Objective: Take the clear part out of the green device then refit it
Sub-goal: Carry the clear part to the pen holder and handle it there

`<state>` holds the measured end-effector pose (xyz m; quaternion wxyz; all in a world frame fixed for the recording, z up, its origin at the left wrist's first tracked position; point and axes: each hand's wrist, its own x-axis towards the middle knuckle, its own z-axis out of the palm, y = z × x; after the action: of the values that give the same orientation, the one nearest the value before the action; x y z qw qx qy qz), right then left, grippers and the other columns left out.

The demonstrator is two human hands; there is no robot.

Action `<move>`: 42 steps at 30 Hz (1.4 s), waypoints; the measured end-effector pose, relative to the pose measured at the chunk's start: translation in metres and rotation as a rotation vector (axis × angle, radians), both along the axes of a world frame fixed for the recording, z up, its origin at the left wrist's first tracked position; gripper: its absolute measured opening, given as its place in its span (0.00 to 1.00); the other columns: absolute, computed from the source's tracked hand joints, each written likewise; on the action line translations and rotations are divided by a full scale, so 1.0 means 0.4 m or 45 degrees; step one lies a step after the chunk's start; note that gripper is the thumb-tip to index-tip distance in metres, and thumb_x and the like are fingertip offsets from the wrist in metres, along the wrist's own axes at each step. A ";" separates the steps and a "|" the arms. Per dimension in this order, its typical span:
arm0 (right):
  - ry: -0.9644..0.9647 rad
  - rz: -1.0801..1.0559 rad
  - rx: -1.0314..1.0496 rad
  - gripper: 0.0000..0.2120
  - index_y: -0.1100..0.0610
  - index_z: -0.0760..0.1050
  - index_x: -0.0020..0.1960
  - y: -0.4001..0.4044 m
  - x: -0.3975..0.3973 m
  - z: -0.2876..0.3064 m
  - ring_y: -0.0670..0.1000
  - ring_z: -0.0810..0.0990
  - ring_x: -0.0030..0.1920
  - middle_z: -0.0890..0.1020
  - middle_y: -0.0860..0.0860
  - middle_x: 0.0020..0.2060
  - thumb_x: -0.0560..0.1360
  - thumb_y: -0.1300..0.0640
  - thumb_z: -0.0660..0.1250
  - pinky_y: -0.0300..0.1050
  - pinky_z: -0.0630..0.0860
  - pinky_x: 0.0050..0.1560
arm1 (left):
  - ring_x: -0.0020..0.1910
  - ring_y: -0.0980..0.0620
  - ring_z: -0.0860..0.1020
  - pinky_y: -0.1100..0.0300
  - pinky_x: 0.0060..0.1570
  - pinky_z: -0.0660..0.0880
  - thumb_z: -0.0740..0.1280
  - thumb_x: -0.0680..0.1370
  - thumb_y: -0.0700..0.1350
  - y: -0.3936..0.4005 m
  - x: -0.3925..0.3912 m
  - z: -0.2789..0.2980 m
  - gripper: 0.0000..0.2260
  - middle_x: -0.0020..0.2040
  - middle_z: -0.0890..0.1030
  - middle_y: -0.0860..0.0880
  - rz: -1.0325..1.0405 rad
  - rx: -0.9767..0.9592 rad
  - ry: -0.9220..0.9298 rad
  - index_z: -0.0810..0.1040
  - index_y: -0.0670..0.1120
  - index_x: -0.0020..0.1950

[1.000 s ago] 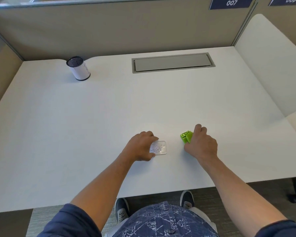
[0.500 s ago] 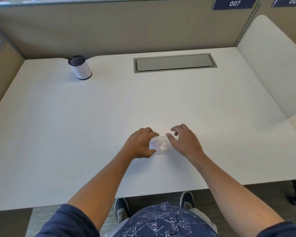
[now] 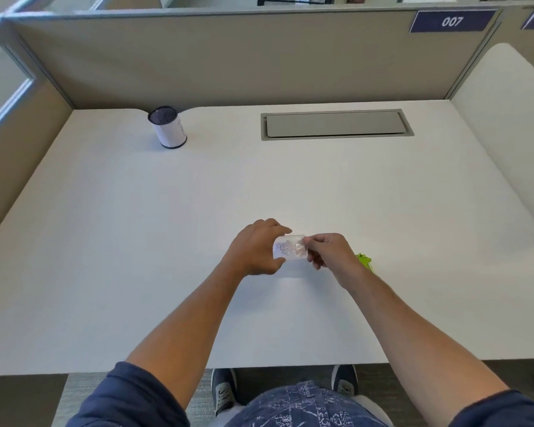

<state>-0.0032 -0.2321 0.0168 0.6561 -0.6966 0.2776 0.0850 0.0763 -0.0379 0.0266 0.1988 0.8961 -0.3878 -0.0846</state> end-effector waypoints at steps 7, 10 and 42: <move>0.012 -0.037 0.070 0.10 0.66 0.83 0.45 0.024 0.083 -0.013 0.50 0.71 0.23 0.79 0.54 0.26 0.77 0.58 0.71 0.41 0.71 0.28 | 0.62 0.51 0.76 0.57 0.58 0.74 0.76 0.69 0.59 0.052 0.064 -0.010 0.32 0.64 0.78 0.53 0.163 -0.041 0.004 0.75 0.52 0.71; 0.013 -0.054 0.084 0.09 0.61 0.83 0.39 0.036 0.124 -0.020 0.50 0.71 0.23 0.79 0.54 0.26 0.76 0.58 0.72 0.41 0.72 0.27 | 0.62 0.54 0.76 0.56 0.58 0.76 0.76 0.70 0.60 0.078 0.100 -0.014 0.29 0.63 0.78 0.55 0.299 -0.131 0.061 0.76 0.52 0.69; -0.052 -0.150 0.197 0.07 0.63 0.83 0.44 0.242 0.689 0.045 0.50 0.80 0.31 0.87 0.57 0.35 0.76 0.60 0.70 0.38 0.76 0.28 | 0.67 0.49 0.75 0.53 0.60 0.74 0.80 0.69 0.51 0.263 0.671 -0.072 0.38 0.69 0.73 0.50 1.419 -0.821 0.261 0.67 0.48 0.76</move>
<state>0.2725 -0.1354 0.0349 0.7173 -0.6279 0.2971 0.0534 0.3449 0.0672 -0.0023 0.5078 0.8457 0.1501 0.0666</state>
